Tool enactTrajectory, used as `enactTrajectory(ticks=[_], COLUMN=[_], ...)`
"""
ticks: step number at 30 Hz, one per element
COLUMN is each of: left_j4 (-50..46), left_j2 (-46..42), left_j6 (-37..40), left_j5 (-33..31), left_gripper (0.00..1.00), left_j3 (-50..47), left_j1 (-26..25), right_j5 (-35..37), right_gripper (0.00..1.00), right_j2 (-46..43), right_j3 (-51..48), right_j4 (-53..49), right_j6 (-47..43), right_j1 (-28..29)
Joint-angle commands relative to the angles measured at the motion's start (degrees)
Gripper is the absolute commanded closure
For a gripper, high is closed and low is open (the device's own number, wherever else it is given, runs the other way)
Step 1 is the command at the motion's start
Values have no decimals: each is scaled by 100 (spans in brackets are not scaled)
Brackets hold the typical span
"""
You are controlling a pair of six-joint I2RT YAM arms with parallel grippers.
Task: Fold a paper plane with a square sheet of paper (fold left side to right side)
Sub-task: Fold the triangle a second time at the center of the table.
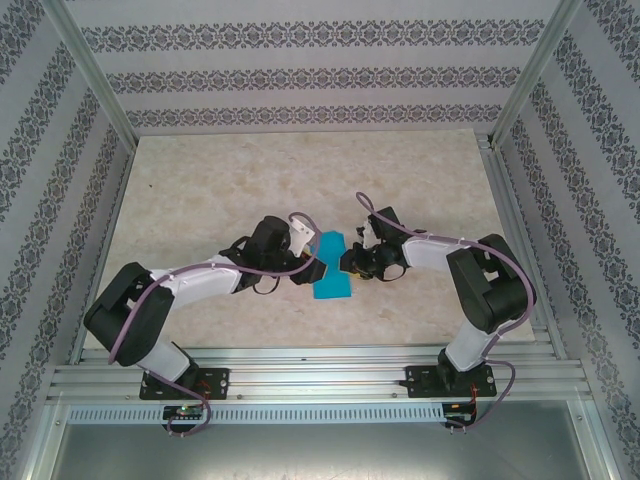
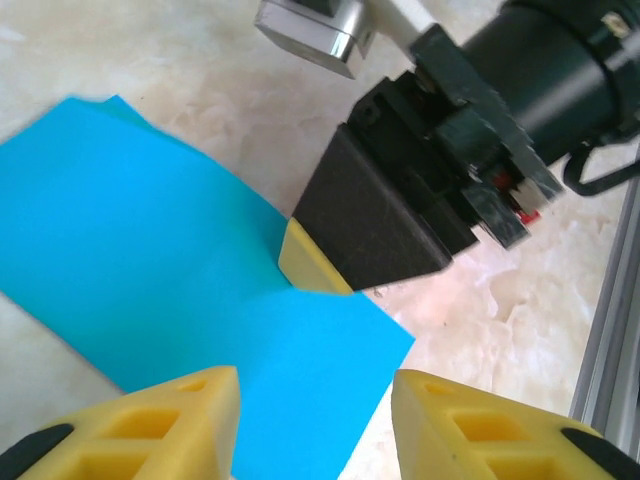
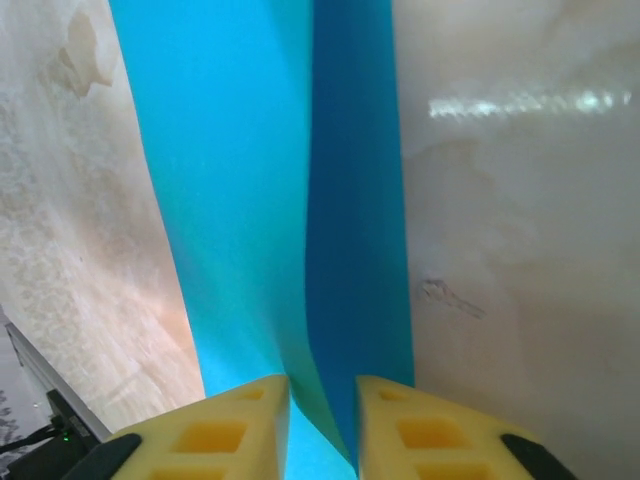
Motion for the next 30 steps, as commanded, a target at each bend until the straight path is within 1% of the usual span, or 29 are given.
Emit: enactTrajectory(ticks=[1, 5, 9, 12, 16, 26, 30], left_j4=[-136, -440, -674, -762, -807, -647, -621], left_j2=[-373, -545, -372, -144, 208, 774, 859], left_j6=[764, 1200, 1398, 1428, 1414, 1008, 914], left_j5=[-100, -216, -337, -542, -774, -1484, -1834], left_gripper=[54, 53, 52, 51, 50, 50, 53], left_j3=[-131, -139, 19, 181, 402, 693, 739], left_j1=[-190, -373, -615, -812, -1109, -1580, -1639], right_j5=[-207, -351, -312, -211, -201, -302, -298], right_gripper=[82, 93, 97, 98, 98, 98, 98], right_j2=[-290, -257, -283, -283, -233, -94, -94], right_j3=[-46, 92, 285, 476, 630, 681, 637], right_j4=[192, 1, -412, -834, -1114, -1094, -1054], right_j6=[413, 744, 778, 670, 640, 855, 877], right_j1=[-52, -52, -41, -42, -51, -26, -8])
